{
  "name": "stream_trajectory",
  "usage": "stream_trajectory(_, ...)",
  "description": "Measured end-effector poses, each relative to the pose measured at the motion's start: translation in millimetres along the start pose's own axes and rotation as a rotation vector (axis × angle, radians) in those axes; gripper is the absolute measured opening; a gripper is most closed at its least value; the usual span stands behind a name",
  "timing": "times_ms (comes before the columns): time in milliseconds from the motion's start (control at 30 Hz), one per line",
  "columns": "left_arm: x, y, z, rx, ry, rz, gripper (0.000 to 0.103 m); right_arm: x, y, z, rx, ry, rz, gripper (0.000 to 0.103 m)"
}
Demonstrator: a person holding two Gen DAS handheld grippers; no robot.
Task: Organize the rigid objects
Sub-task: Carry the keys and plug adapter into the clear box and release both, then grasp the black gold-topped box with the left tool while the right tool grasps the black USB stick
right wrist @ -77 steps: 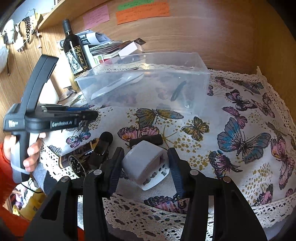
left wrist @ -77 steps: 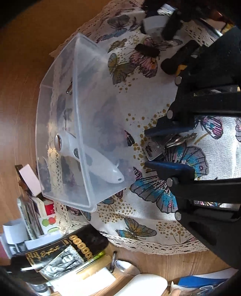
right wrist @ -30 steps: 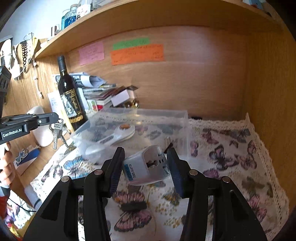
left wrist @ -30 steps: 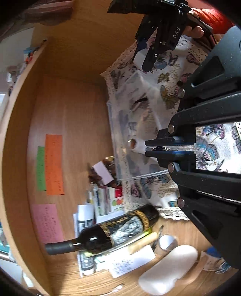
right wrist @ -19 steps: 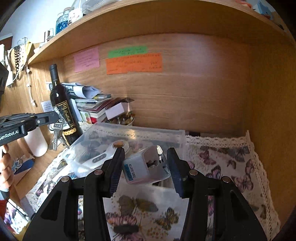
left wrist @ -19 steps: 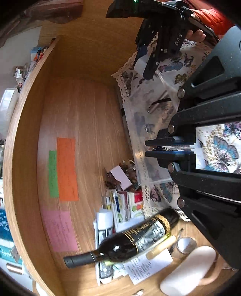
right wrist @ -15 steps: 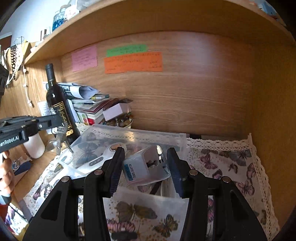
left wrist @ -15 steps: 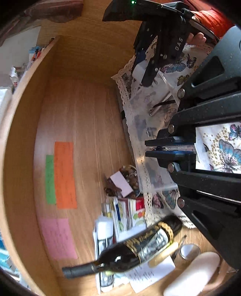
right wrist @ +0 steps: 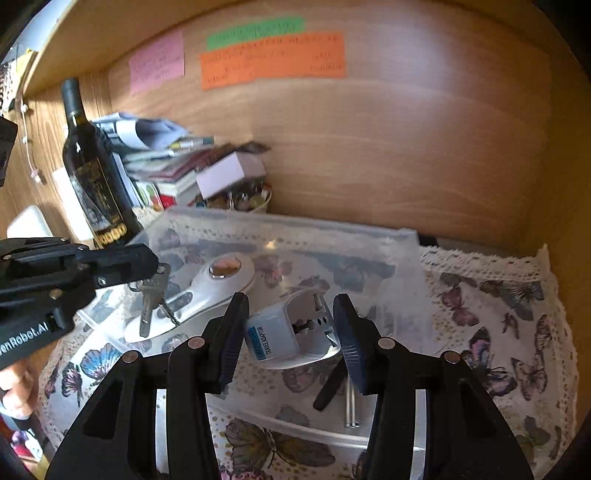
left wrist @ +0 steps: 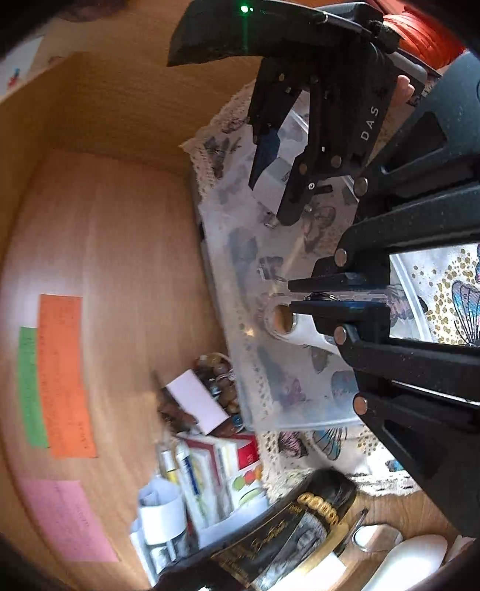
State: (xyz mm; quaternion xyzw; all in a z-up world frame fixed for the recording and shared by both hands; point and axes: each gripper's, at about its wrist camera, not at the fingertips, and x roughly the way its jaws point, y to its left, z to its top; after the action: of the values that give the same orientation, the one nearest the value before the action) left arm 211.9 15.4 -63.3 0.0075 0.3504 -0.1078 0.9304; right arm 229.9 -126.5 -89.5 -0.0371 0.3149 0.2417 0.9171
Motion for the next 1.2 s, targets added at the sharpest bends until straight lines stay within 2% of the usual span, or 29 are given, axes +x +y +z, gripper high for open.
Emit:
stream_trajectory(267,14.7,1.7,-4.3,-0.018,0.045,0.007,0.004,12.8,1.5,-3.6,-0.007,0.046,0.008,0.045)
stream_trajectory(500,-5.8,1.0,-2.0,-0.033,0.007,0.011,0.027,-2.5,1.0,-0.4,-0.007,0.007,-0.009,0.056)
stream_trajectory(567,-14.9,0.8,-2.2,-0.036,-0.008,0.02,0.031,-10.8,1.6,1.2,-0.005,-0.002,-0.021,0.056)
stream_trajectory(633,-24.7,0.5,-2.9,-0.037,-0.027,0.033,0.041,-22.1,2.5,2.0,-0.003,-0.021,-0.024,0.058)
stream_trajectory(767,-45.8,-1.6,-6.5,-0.035,-0.07,0.061,0.052,-49.1,6.3,-0.7,0.004,-0.063,-0.033,0.064)
stream_trajectory(833,-56.4,-4.0,-11.0,-0.033,-0.087,0.076,0.064,-62.9,8.6,-3.8,0.004,-0.084,-0.037,0.065)
stream_trajectory(1100,-80.7,-12.8,-41.7,-0.017,-0.098,0.106,0.084,-98.0,19.7,-27.7,0.004,-0.113,-0.024,0.066)
stream_trajectory(1200,-82.1,-16.7,-58.3,-0.005,-0.076,0.108,0.087,-101.6,24.7,-41.2,0.013,-0.107,-0.015,0.066)
